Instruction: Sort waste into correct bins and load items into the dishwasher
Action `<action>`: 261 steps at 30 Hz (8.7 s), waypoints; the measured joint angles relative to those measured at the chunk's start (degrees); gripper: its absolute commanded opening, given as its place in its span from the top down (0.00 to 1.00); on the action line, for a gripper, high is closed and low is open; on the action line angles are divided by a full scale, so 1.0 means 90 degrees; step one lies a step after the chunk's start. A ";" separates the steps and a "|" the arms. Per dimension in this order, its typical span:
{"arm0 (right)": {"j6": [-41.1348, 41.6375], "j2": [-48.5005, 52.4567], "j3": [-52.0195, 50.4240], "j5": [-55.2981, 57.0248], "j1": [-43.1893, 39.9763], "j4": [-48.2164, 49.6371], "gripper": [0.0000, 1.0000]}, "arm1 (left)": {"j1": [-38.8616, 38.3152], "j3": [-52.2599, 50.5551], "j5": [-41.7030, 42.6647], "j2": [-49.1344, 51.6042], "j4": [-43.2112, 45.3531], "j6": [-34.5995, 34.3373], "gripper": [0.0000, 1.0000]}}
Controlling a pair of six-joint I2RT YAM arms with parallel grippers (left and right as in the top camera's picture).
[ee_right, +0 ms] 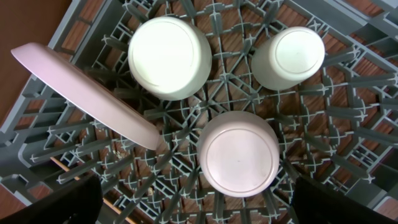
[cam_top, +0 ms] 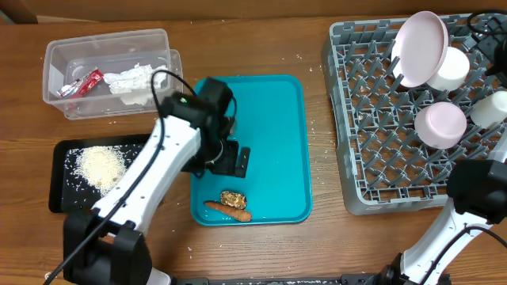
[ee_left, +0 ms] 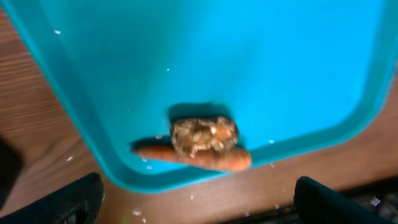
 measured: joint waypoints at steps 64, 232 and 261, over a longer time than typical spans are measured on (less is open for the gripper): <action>-0.0002 0.0000 0.0000 0.0000 0.0000 -0.0005 0.00 | -0.1166 -0.2562 -0.0945 0.0153 0.2739 -0.0665 0.21; -0.0005 0.0000 0.0000 0.0002 0.0000 -0.0002 0.00 | 0.0124 -0.0767 -0.0882 0.1515 0.1902 -0.0328 0.29; 0.0000 0.0000 0.0000 0.0002 0.0000 -0.0005 0.00 | 0.0124 -0.0777 -0.0670 0.1515 0.1858 -0.0481 0.53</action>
